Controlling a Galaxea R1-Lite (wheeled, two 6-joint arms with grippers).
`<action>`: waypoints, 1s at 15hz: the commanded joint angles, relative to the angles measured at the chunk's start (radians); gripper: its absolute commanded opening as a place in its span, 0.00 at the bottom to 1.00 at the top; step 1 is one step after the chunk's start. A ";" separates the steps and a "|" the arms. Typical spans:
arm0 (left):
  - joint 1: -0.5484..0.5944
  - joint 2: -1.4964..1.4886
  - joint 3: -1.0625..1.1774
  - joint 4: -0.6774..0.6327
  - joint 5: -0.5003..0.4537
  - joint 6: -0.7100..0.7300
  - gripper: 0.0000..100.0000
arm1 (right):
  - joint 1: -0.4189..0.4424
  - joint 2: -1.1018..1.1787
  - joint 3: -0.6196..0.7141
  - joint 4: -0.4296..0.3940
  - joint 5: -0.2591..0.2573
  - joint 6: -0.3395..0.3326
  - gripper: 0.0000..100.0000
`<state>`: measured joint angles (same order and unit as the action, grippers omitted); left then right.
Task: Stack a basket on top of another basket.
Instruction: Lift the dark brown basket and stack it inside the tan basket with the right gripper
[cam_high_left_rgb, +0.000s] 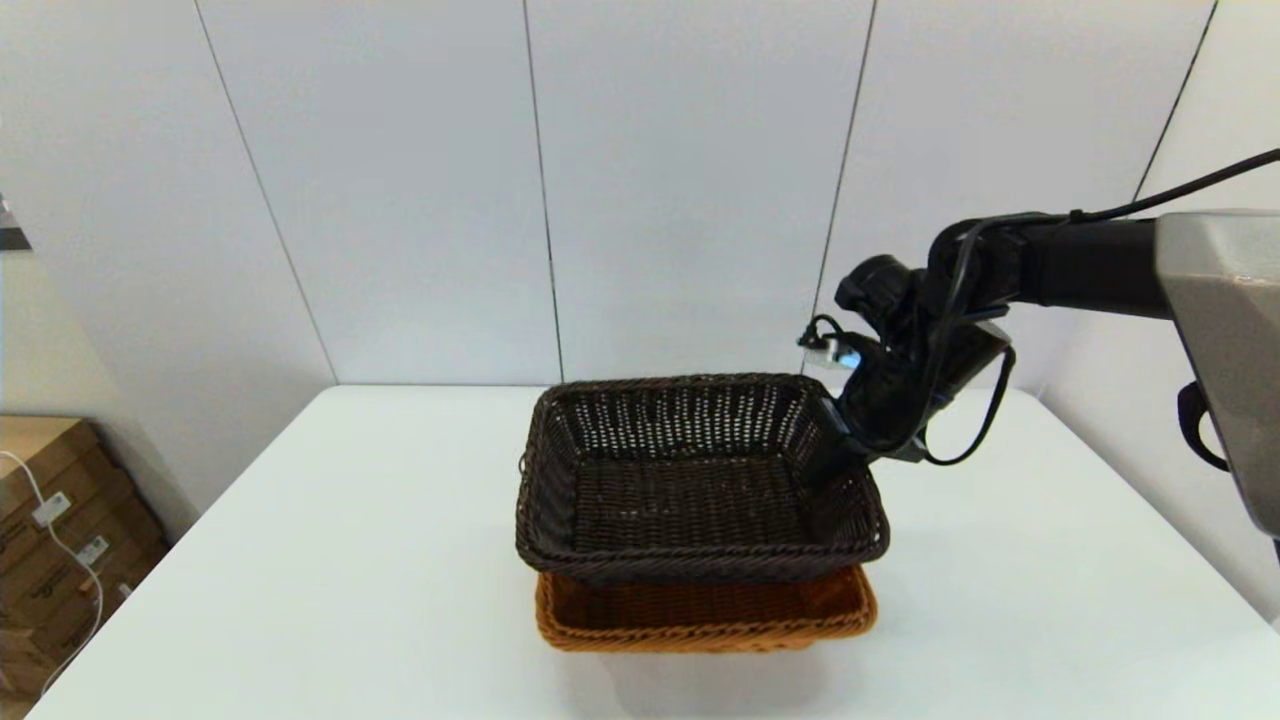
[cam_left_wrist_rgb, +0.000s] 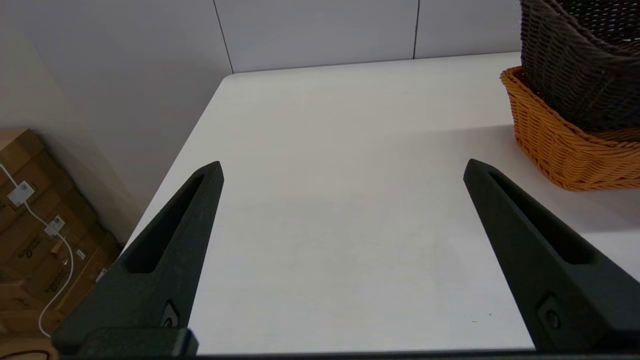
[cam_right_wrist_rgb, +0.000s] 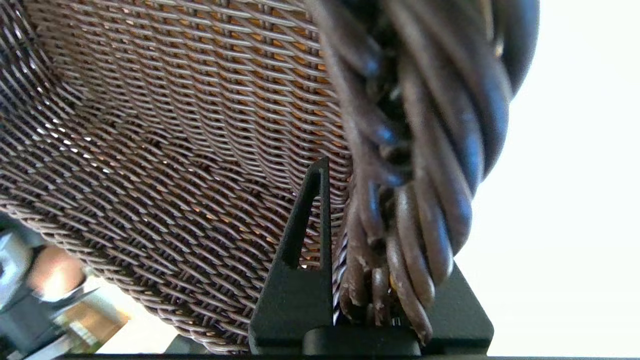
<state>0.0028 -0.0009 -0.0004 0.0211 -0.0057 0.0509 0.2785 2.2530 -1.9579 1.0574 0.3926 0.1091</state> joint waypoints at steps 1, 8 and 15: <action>0.000 0.001 0.000 0.000 0.000 0.000 1.00 | -0.001 0.002 0.002 0.010 -0.004 0.000 0.00; 0.000 0.001 -0.001 0.002 0.000 0.001 1.00 | 0.002 0.034 0.002 0.090 -0.024 -0.032 0.00; -0.001 0.004 -0.003 0.003 0.000 0.001 1.00 | -0.002 0.010 0.001 0.104 -0.024 -0.031 0.00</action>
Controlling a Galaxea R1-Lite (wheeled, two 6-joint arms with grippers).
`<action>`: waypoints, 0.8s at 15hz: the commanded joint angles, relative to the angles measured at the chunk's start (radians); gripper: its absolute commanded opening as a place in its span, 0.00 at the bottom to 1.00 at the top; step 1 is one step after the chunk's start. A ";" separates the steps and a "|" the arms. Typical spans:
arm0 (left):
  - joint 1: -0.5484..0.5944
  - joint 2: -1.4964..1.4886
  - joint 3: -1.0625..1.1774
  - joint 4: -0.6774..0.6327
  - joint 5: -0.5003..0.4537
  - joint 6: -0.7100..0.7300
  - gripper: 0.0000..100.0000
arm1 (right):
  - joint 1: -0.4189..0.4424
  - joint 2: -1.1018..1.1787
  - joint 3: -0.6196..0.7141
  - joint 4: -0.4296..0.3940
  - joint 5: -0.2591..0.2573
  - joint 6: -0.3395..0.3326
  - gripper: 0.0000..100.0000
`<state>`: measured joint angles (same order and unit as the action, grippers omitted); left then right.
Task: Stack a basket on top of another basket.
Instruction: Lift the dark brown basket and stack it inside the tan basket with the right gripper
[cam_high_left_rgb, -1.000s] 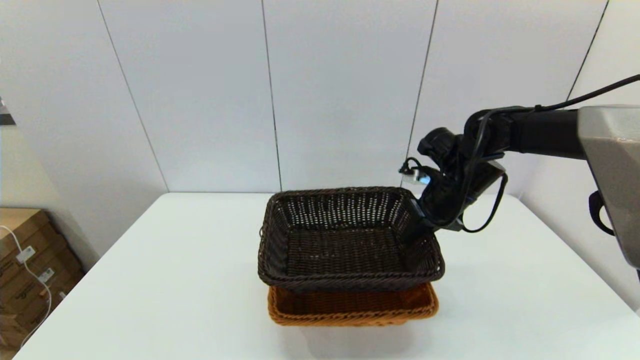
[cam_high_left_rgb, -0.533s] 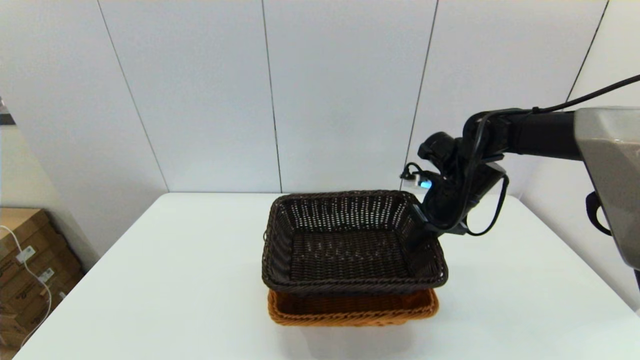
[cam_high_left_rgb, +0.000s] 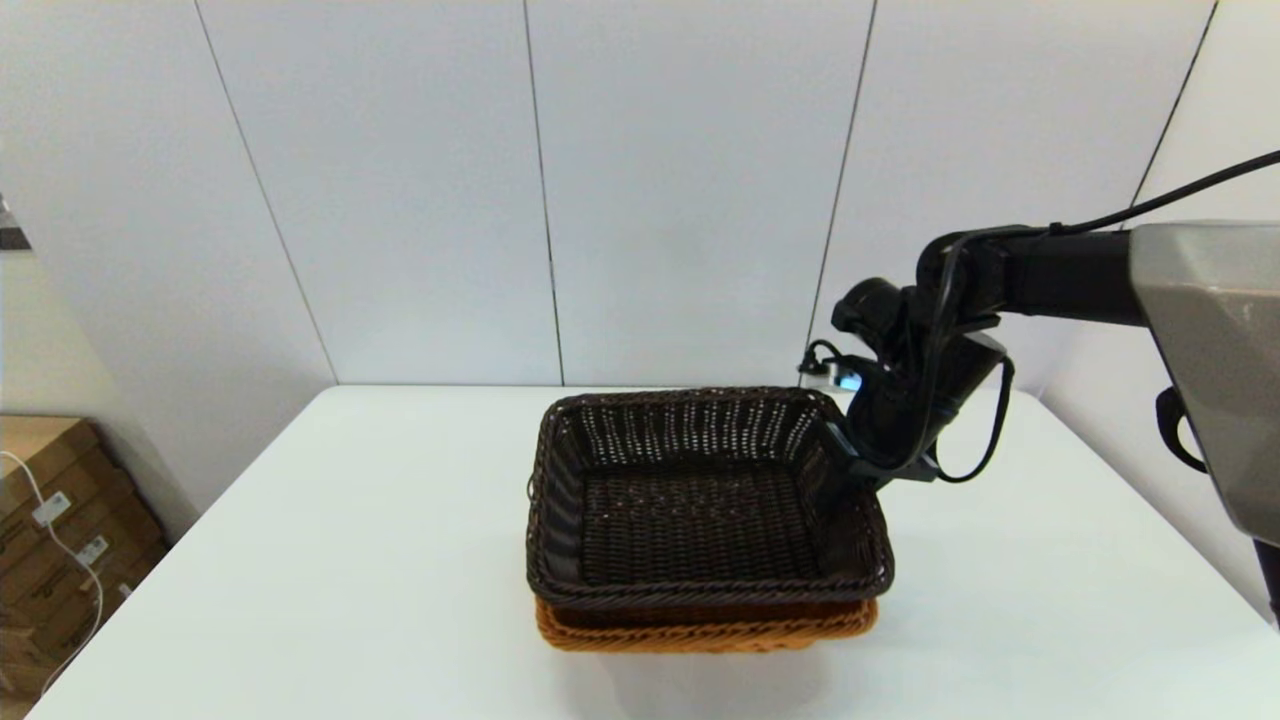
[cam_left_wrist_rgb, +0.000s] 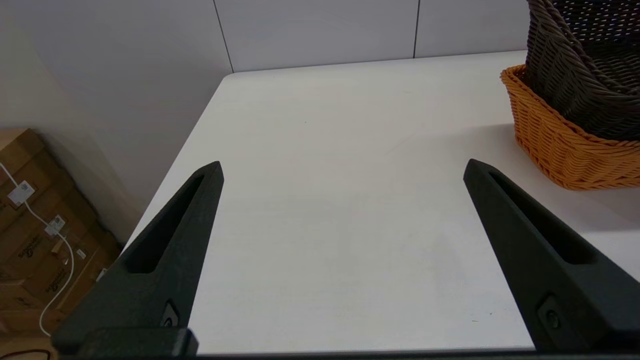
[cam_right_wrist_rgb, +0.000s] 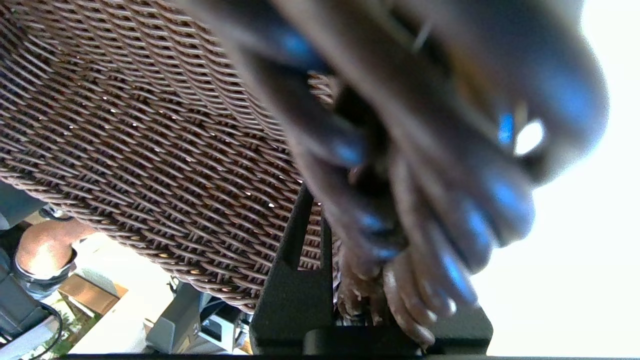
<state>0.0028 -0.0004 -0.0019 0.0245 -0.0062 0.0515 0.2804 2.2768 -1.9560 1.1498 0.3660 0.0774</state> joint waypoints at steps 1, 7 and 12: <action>-0.001 0.003 -0.001 0.000 0.000 0.001 1.00 | -0.014 -0.022 -0.001 0.013 0.010 0.001 0.00; -0.001 0.013 -0.001 0.000 0.000 -0.001 1.00 | -0.012 -0.043 -0.001 0.050 0.018 -0.004 0.00; -0.001 0.017 -0.001 0.000 0.000 0.001 1.00 | -0.007 -0.042 -0.001 0.114 0.024 -0.077 0.00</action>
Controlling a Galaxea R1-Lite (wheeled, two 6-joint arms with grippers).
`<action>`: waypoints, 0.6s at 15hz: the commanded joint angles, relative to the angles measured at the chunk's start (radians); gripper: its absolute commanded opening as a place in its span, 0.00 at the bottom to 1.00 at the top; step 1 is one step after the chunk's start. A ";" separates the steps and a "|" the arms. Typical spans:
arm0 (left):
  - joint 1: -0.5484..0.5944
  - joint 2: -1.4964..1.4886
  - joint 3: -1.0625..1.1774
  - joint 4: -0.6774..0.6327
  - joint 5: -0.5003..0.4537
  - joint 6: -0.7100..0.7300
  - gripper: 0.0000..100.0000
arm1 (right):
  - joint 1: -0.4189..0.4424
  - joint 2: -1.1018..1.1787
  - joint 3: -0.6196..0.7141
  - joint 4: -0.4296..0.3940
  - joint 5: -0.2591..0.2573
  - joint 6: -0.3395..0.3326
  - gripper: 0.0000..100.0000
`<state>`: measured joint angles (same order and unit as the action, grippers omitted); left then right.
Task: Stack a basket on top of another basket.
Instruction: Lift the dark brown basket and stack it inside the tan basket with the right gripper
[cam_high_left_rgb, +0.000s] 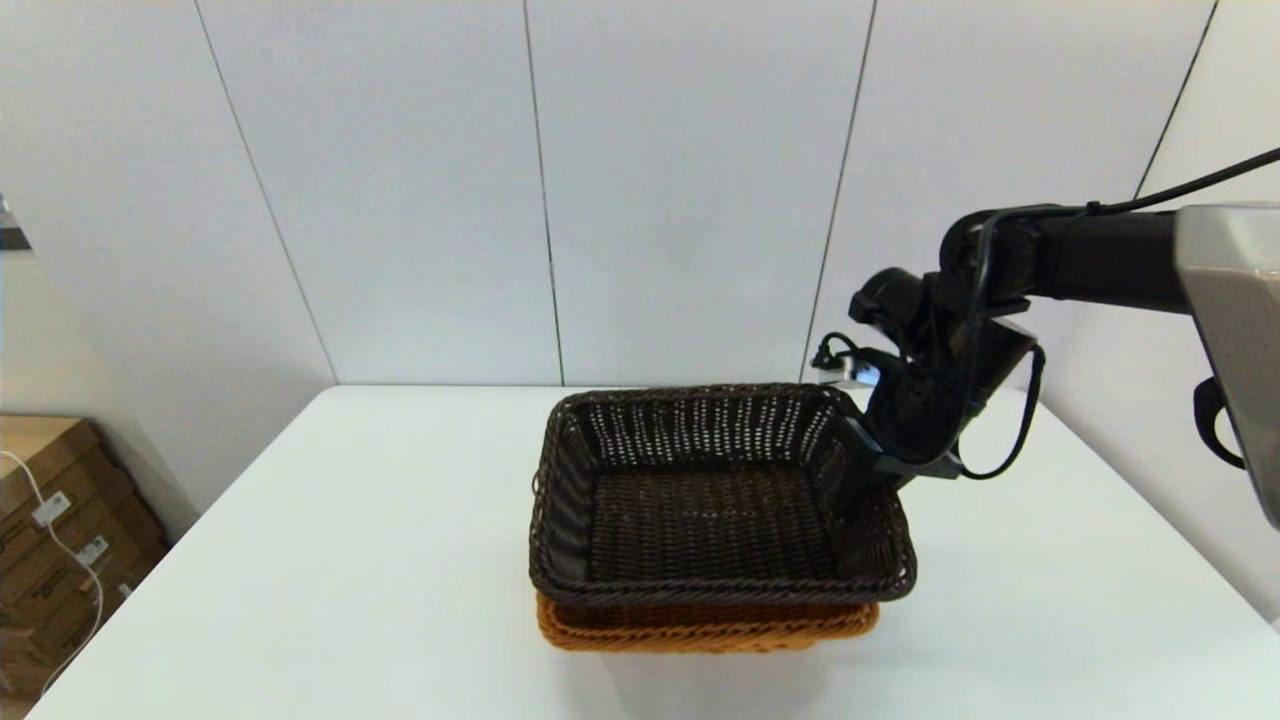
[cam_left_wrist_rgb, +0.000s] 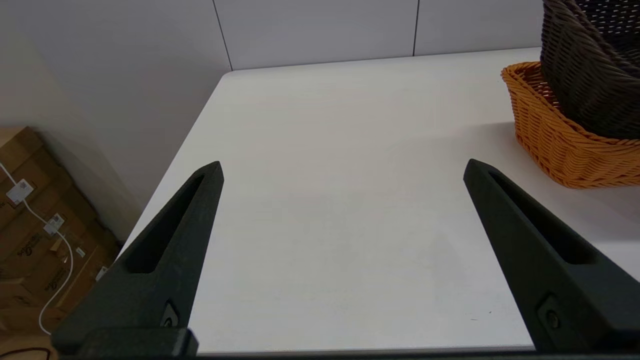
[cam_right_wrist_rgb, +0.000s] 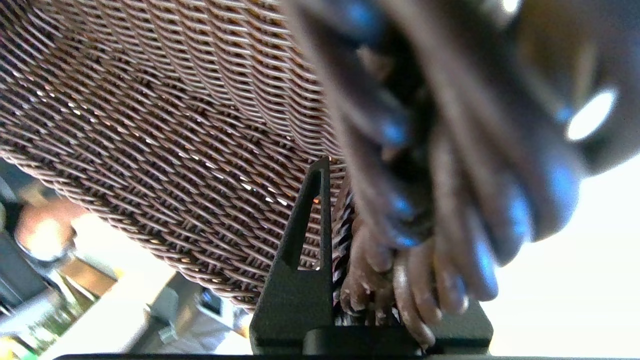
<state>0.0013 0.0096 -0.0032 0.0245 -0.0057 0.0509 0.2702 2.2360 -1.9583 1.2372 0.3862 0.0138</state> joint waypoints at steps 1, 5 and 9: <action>0.000 0.007 0.000 0.000 0.000 0.001 1.00 | 0.003 0.004 0.001 0.042 0.003 -0.032 0.00; 0.000 0.006 0.000 0.000 0.000 0.001 1.00 | 0.009 0.013 0.001 0.021 0.008 -0.029 0.00; 0.000 0.004 0.000 0.000 -0.002 0.001 1.00 | 0.018 0.017 0.001 -0.027 0.008 0.021 0.00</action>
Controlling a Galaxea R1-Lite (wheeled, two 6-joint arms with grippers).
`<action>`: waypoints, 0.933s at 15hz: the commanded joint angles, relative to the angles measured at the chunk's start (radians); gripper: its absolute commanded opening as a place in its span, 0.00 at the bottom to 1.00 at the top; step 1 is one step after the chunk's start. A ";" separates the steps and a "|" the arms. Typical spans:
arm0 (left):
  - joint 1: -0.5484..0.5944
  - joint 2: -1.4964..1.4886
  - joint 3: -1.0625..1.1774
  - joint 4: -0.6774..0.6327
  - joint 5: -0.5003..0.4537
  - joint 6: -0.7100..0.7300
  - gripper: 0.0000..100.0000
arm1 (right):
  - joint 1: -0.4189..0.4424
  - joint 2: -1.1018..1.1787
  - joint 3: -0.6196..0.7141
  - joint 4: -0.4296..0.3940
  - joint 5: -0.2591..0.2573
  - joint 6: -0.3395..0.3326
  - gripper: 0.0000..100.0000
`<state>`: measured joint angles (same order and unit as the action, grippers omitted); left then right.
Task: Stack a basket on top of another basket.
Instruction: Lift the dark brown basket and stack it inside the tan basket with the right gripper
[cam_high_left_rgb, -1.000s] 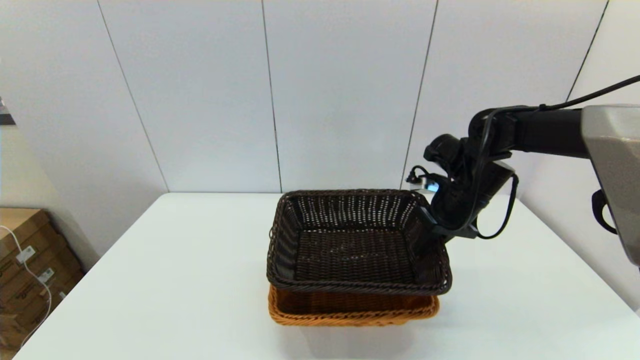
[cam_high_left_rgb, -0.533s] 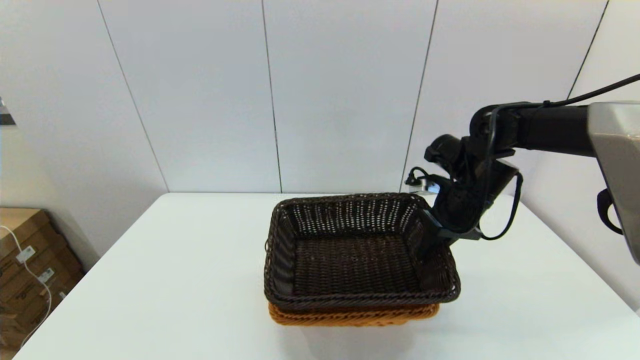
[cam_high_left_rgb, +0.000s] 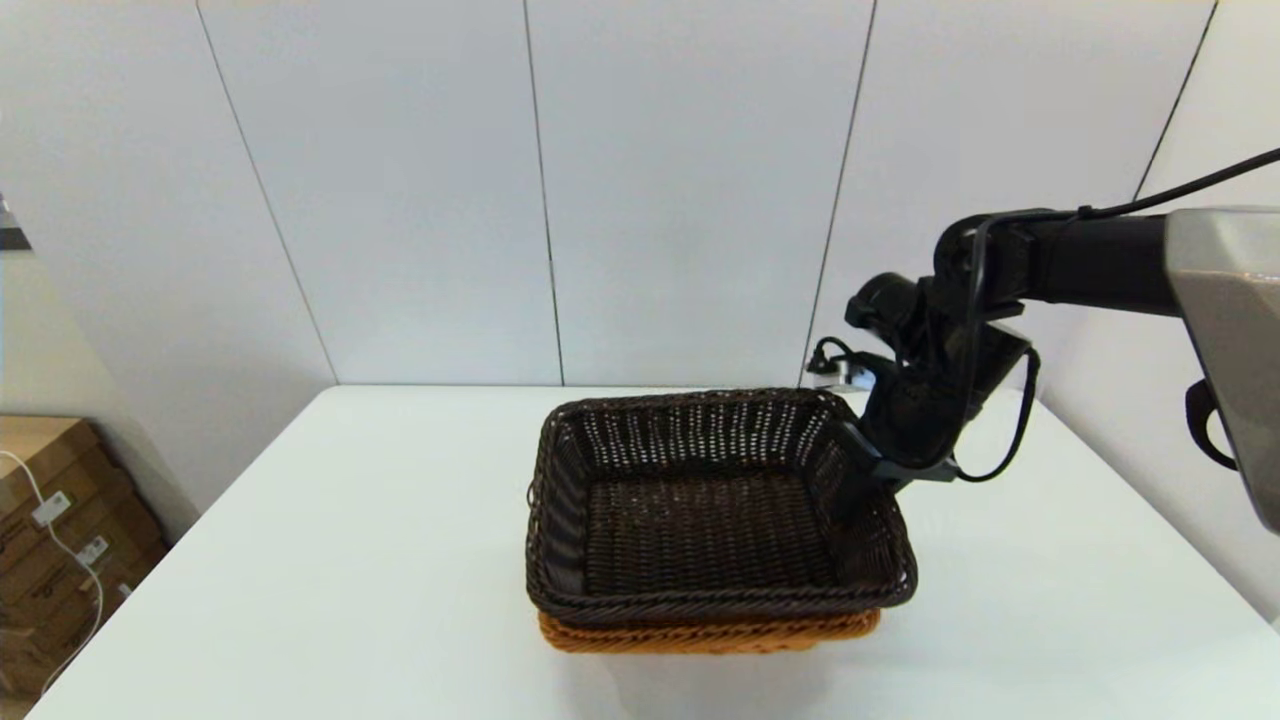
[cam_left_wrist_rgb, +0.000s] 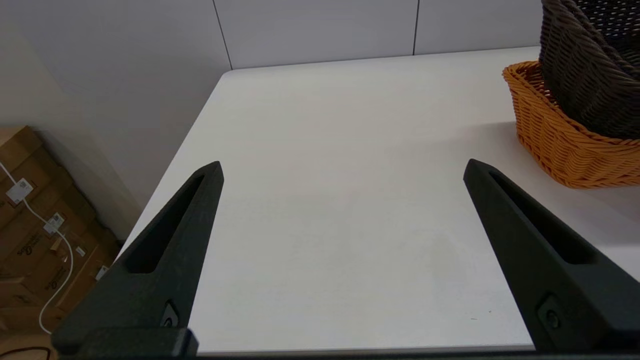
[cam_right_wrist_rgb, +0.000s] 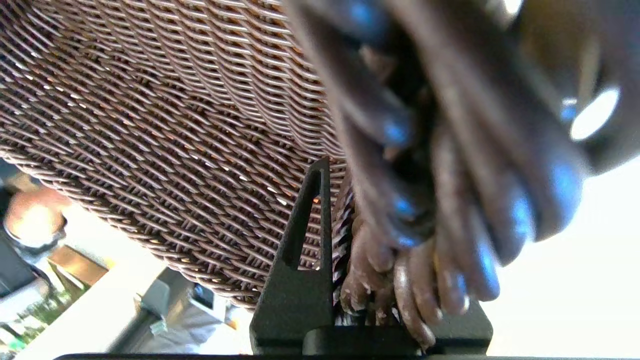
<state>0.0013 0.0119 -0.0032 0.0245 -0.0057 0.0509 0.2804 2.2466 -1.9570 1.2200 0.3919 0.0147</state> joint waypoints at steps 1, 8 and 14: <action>0.000 0.002 0.000 0.000 0.000 0.001 1.00 | 0.014 0.008 0.000 -0.011 0.002 0.025 0.00; 0.000 0.000 0.000 0.000 0.000 0.001 1.00 | 0.023 0.041 0.001 0.006 -0.034 0.027 0.00; 0.000 0.000 0.000 0.000 0.000 0.000 1.00 | 0.037 0.073 0.003 0.006 -0.034 0.033 1.00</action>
<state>0.0013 0.0104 -0.0032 0.0245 -0.0066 0.0509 0.3132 2.3119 -1.9545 1.2185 0.3534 0.0455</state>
